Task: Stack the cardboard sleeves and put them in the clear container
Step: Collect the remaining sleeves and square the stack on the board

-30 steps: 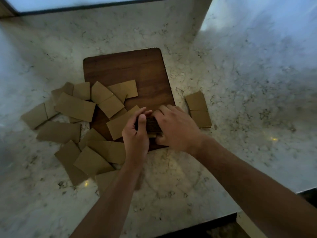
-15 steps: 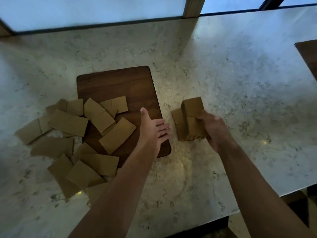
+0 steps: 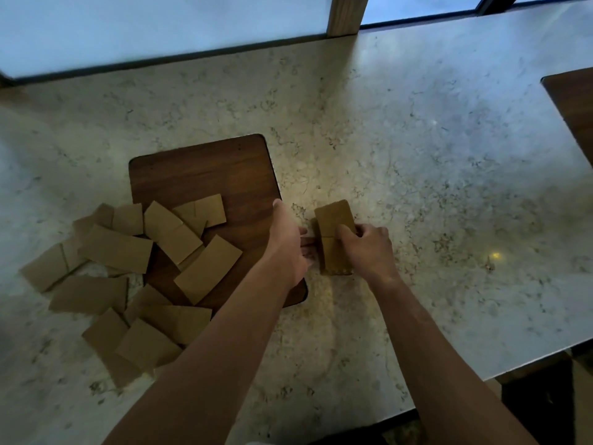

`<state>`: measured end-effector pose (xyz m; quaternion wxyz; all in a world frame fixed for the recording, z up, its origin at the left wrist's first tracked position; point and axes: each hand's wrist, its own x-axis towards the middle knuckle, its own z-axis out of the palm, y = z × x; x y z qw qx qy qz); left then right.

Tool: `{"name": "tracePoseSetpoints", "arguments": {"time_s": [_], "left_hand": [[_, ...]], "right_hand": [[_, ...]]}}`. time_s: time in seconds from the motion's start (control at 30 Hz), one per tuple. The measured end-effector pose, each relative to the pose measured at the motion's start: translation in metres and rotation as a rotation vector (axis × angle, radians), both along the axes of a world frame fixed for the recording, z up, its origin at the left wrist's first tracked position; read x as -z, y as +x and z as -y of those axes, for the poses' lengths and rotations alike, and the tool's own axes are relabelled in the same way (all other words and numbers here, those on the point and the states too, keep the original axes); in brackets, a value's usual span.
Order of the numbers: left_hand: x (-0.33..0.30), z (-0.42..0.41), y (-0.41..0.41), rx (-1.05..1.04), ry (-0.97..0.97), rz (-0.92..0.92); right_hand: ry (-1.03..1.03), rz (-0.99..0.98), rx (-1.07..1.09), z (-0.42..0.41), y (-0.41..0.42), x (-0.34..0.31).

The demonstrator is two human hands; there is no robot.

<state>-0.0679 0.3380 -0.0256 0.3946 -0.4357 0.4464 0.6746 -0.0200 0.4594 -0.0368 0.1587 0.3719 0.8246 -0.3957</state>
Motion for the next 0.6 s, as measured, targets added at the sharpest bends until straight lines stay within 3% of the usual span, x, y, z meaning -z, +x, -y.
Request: {"name": "tracePoseSetpoints", "arguments": {"time_s": [0.17,0.37,0.6], "left_hand": [[-0.007,-0.005,-0.004,0.055,-0.076,-0.009],[-0.016,-0.012,-0.004,0.108,-0.113,-0.086],[-0.014,-0.019,-0.003,0.104,-0.092,-0.060]], "right_hand": [[-0.077,-0.025,0.013,0.000,-0.001,-0.006],[-0.006,-0.005,-0.188,-0.001,-0.003,-0.001],[-0.073,0.002,-0.030,0.000,-0.003,-0.005]]}}
